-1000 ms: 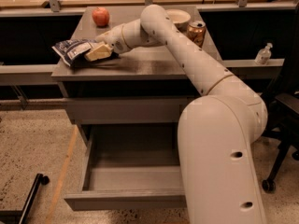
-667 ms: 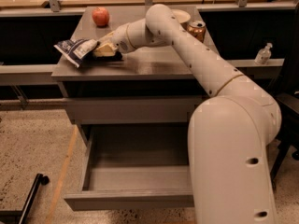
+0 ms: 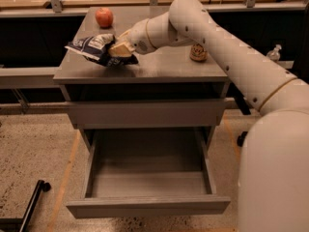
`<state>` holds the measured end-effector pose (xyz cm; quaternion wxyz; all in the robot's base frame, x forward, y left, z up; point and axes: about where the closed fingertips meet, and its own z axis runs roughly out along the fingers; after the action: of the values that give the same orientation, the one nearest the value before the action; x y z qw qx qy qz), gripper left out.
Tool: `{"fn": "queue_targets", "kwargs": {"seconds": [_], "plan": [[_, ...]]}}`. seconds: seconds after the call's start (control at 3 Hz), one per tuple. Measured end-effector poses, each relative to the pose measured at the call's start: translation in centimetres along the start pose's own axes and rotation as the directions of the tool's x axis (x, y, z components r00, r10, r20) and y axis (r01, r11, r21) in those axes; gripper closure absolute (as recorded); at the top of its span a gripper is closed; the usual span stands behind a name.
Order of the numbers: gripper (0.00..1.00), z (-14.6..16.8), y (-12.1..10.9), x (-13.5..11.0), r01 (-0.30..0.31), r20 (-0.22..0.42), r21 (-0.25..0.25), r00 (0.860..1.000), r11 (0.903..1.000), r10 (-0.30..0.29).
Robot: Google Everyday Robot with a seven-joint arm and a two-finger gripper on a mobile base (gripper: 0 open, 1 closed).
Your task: Place blue chip bag into middle drawer
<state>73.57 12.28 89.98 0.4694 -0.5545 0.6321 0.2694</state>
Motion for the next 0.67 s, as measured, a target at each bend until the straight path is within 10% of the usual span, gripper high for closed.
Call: {"fn": "queue_targets", "kwargs": {"seconds": [0.67], "plan": [[1.0,-9.4,8.2,2.1,-0.023,-0.136,-0.112,0.991,0.9934,0.008]]}}
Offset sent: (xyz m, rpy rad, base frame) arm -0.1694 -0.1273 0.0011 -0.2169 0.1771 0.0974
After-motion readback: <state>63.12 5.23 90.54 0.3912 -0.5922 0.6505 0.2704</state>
